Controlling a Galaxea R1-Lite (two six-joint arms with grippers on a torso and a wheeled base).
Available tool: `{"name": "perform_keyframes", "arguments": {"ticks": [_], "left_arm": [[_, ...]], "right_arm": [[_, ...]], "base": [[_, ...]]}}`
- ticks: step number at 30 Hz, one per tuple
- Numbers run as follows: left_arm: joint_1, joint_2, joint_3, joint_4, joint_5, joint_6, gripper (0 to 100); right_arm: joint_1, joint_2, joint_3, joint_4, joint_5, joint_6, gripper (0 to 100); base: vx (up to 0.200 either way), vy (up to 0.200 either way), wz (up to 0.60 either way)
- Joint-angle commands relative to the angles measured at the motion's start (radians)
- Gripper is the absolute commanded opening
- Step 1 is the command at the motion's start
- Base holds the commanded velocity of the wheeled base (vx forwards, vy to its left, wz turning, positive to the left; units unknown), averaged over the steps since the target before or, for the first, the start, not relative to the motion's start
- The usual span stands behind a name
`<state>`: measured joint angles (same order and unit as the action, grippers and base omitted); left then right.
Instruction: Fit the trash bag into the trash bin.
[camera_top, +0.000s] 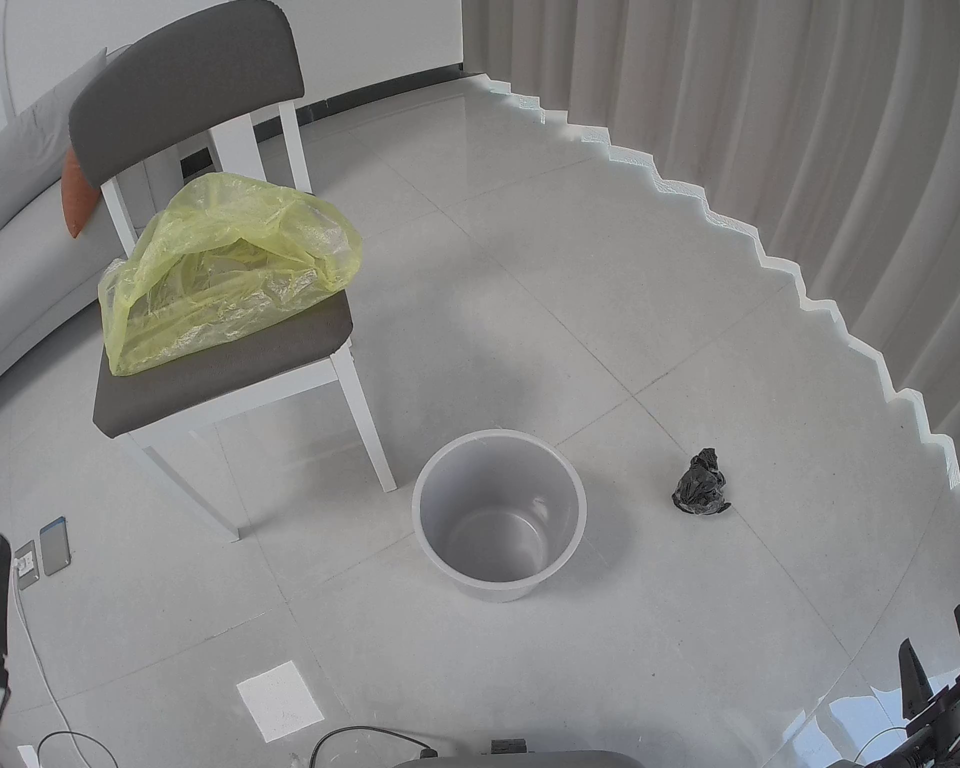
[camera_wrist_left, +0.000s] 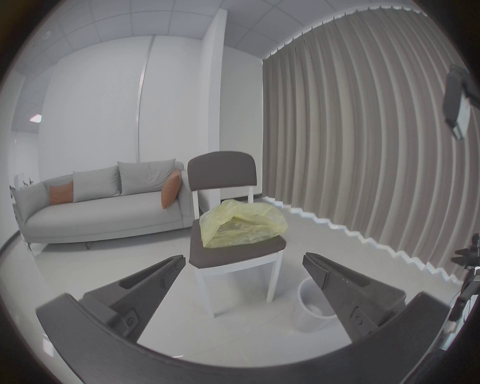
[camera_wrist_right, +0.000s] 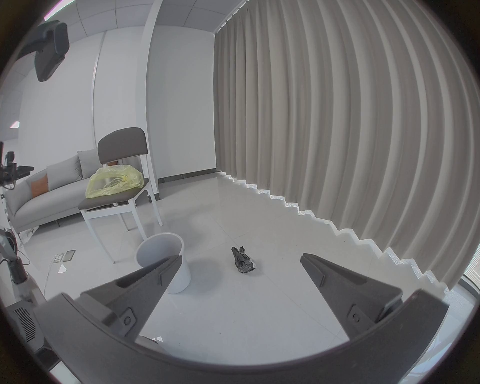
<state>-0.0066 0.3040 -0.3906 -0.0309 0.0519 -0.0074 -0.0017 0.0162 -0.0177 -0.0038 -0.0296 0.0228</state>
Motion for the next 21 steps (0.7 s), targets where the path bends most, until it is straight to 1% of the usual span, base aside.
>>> {"name": "perform_keyframes", "arguments": {"ticks": [1, 4, 6, 8, 10, 21], "left_arm": [[0.062, 0.607, -0.247, -0.092, 0.118, 0.225, 100], [0.108, 0.739, -0.323, -0.138, 0.123, 0.331, 100], [0.135, 0.819, -0.378, -0.152, 0.123, 0.383, 100], [0.146, 0.889, -0.438, -0.152, 0.123, 0.422, 100], [0.146, 0.955, -0.496, -0.146, 0.123, 0.432, 100], [0.148, 1.169, -0.642, -0.123, 0.131, 0.438, 100]], "right_arm": [[0.000, -0.016, 0.018, 0.001, -0.006, 0.002, 100], [0.000, -0.016, 0.018, 0.001, -0.007, 0.003, 100], [0.000, -0.016, 0.018, 0.001, -0.007, 0.003, 100], [0.000, -0.016, 0.018, -0.001, -0.009, 0.005, 100], [0.000, -0.016, 0.018, -0.001, -0.009, 0.005, 100], [0.000, -0.016, 0.018, -0.001, -0.012, 0.008, 100]], "base": [[0.000, 0.000, 0.00], [0.000, 0.000, 0.00], [0.000, 0.000, 0.00], [0.000, 0.000, 0.00], [0.000, 0.000, 0.00], [0.000, 0.000, 0.00]]}}
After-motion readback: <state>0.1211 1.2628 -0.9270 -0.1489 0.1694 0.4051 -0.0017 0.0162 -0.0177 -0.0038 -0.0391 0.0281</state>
